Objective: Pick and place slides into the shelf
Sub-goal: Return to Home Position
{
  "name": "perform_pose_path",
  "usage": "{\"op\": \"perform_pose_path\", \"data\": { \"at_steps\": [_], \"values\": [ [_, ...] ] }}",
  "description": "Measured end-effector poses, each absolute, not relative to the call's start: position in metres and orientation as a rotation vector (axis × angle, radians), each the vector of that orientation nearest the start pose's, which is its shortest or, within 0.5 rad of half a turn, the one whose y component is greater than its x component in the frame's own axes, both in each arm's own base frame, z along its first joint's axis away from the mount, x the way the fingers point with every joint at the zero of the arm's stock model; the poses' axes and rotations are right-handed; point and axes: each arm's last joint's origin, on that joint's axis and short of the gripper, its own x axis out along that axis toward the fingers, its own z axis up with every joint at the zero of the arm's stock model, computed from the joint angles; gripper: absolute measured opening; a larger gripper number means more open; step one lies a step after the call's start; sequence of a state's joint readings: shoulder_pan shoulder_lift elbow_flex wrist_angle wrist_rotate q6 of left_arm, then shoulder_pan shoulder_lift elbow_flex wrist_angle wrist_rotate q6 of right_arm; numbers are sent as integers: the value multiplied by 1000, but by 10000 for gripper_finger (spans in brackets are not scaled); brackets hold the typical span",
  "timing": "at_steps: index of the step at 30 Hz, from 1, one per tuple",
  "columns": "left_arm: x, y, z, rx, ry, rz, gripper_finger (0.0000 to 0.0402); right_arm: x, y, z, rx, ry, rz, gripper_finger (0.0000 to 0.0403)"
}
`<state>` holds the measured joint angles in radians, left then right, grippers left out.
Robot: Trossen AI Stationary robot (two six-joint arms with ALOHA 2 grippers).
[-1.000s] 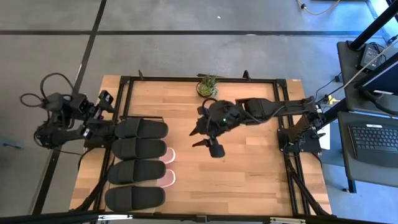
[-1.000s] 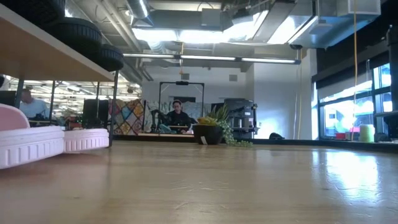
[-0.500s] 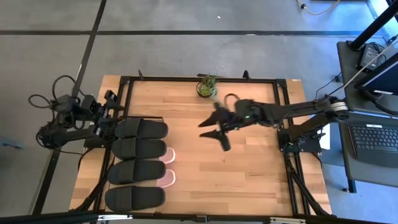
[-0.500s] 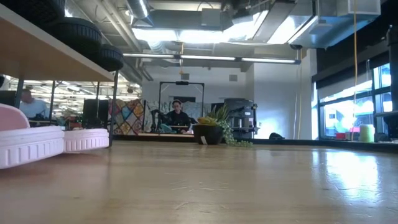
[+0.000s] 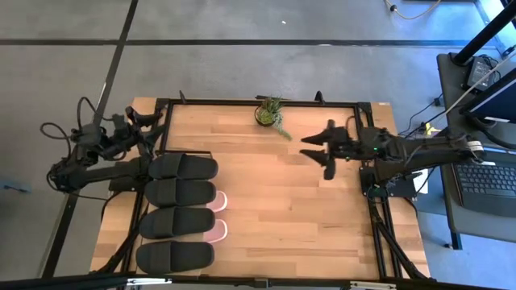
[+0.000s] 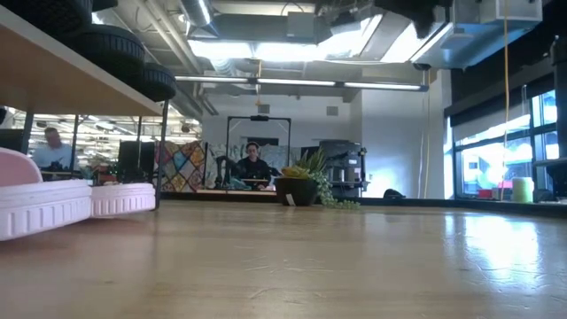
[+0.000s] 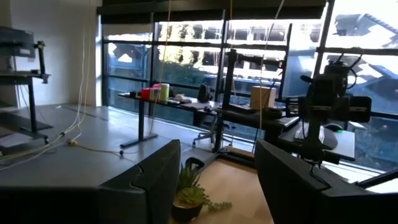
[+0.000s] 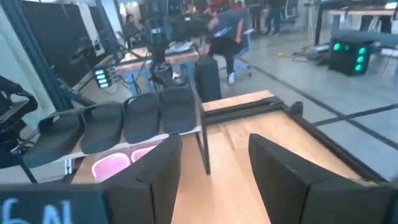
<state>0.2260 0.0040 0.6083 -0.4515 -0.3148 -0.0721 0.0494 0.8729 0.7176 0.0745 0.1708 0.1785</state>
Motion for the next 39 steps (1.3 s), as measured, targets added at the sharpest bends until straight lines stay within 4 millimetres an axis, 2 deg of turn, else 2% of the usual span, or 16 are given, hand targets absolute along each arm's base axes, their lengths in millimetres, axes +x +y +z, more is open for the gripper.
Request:
{"op": "perform_pose_path", "data": {
  "at_steps": [6,13,16,20,28,33,39],
  "values": [
    [24,14,301,-74,-182,508,199,162,3,307,151,-4,-130,188],
    [45,19,273,-104,-143,498,199,142,2,293,154,-35,-128,188],
    [49,19,268,-122,-148,492,199,136,1,281,155,-32,-129,188],
    [55,21,258,-150,-124,490,199,130,0,255,192,-30,-139,188],
    [66,22,243,-171,-149,435,199,121,-2,214,217,-195,-131,188],
    [68,22,239,-177,-148,434,199,115,-2,191,234,-232,-127,188],
    [76,23,227,-180,-194,411,199,114,-2,189,233,-227,-141,188]
  ]
}}
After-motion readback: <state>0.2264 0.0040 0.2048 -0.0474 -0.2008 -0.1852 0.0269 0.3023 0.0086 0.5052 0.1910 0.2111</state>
